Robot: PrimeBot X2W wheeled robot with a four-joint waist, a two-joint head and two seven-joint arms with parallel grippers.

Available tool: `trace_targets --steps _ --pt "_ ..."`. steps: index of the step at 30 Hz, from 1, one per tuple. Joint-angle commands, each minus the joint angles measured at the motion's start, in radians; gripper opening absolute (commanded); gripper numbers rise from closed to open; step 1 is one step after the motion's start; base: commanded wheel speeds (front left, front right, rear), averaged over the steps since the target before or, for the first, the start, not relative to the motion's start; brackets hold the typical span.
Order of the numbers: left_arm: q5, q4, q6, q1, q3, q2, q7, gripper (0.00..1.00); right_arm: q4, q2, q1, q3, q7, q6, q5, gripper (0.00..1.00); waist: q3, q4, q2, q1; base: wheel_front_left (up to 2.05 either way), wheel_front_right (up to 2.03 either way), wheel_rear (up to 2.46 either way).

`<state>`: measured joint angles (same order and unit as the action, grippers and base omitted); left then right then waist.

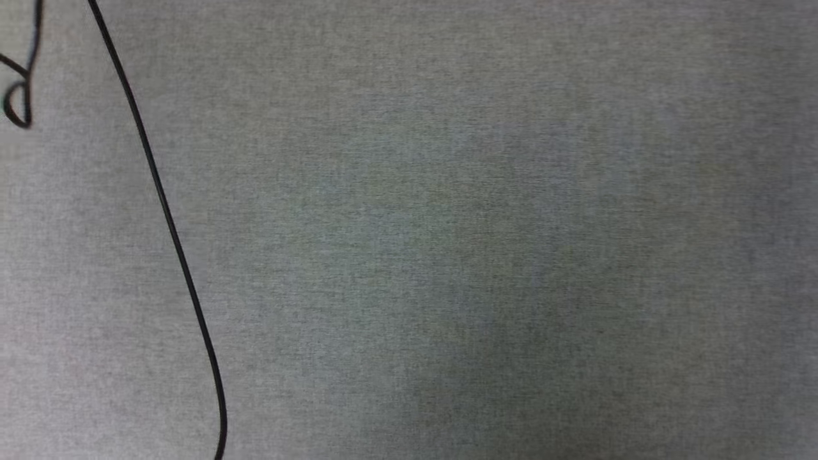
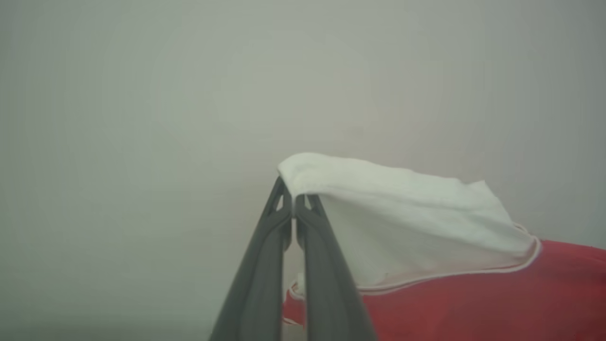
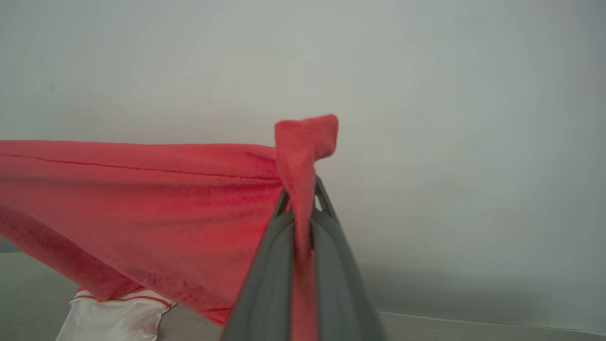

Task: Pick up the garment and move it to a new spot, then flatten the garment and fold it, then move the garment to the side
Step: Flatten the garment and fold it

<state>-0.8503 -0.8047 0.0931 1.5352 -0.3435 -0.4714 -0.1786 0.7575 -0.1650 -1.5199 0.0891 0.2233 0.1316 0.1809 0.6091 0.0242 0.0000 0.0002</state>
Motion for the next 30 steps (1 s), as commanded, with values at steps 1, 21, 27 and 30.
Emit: trace_targets --steps 1,21,27,30 --pt "-0.010 -0.021 0.011 -0.031 -0.006 0.000 0.003 0.00 0.028 -0.026 -0.006 -0.017 -0.017 -0.002 0.013 0.00 0.008 0.015 0.0000 -0.0002 0.00 0.00 0.00" --pt "-0.138 -0.007 0.037 -0.586 -0.087 0.023 0.019 0.00 0.047 -0.130 0.543 -0.287 -0.077 -0.002 0.239 0.00 -0.300 0.056 0.0000 -0.0002 0.00 0.00 0.00" --pt "-0.156 0.089 0.012 -0.834 -0.102 -0.003 0.011 0.00 -0.046 -0.160 0.797 -0.297 -0.086 -0.002 0.298 0.00 -0.407 0.060 0.0000 -0.0002 0.00 0.00 0.00" --pt "-0.170 0.161 -0.025 -0.973 -0.099 -0.019 0.000 0.00 -0.096 -0.172 0.932 -0.283 -0.077 -0.002 0.321 0.00 -0.465 0.069 0.0000 -0.0002 0.00 0.00 0.00"
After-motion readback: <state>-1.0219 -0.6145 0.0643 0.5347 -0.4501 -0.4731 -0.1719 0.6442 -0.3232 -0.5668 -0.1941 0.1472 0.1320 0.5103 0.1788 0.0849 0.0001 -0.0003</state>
